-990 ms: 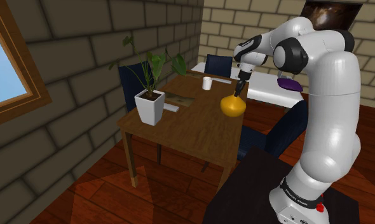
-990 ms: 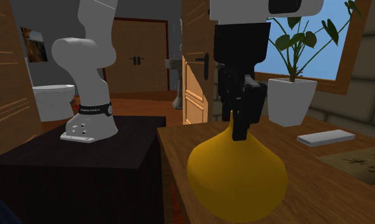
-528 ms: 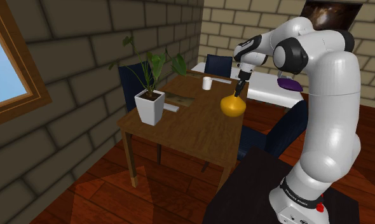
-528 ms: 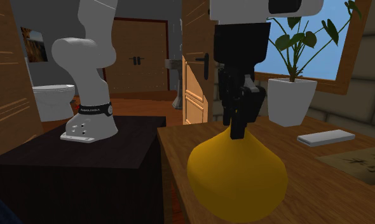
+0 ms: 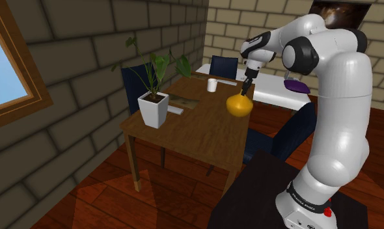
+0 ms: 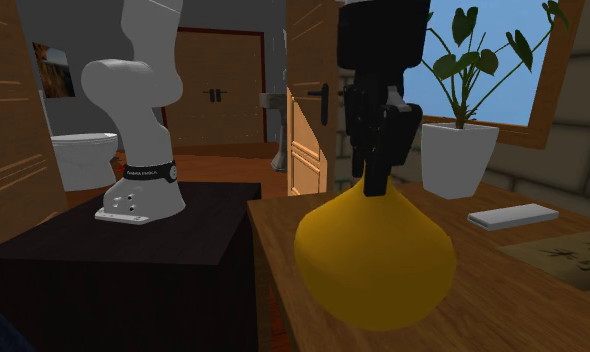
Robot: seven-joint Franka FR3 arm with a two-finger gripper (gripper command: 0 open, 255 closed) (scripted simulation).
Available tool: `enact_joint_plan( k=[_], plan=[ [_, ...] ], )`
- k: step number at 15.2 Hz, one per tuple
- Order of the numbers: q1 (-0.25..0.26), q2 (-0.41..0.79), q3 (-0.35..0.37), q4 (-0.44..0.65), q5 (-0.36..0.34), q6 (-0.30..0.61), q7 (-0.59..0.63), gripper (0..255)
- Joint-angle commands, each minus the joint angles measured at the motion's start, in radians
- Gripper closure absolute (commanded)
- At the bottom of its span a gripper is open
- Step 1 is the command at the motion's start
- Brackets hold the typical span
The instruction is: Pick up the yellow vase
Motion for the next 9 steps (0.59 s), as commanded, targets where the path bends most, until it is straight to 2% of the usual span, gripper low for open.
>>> enact_joint_plan(
  k=[1, 9],
  plan=[
    [0.001, -0.01, -0.003, 0.015, -0.007, -0.022, 0.008, 255],
    [0.001, -0.039, -0.014, 0.085, -0.032, -0.112, 0.033, 255]
  ],
)
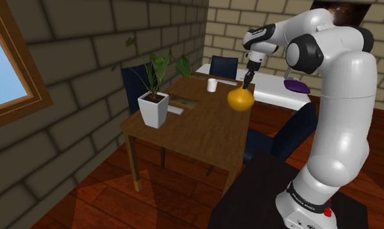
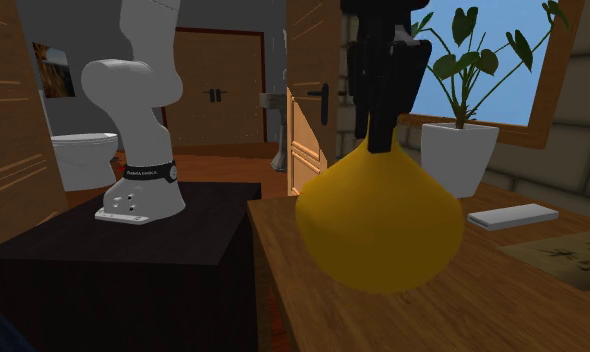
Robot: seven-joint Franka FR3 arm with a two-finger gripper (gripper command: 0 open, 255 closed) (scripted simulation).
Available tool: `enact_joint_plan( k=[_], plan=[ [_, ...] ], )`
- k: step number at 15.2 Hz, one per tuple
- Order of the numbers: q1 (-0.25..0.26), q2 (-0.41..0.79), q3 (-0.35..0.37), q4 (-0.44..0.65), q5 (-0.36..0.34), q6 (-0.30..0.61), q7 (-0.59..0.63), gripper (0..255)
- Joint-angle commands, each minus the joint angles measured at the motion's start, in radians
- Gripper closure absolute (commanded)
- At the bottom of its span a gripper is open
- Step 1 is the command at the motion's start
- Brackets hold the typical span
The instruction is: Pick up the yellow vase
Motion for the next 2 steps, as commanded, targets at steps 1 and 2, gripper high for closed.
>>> enact_joint_plan(
  k=[1, 2],
  plan=[
    [-0.002, -0.004, -0.002, 0.014, -0.003, -0.017, 0.002, 255],
    [-0.002, -0.004, -0.002, 0.015, -0.003, -0.017, 0.002, 255]
  ],
)
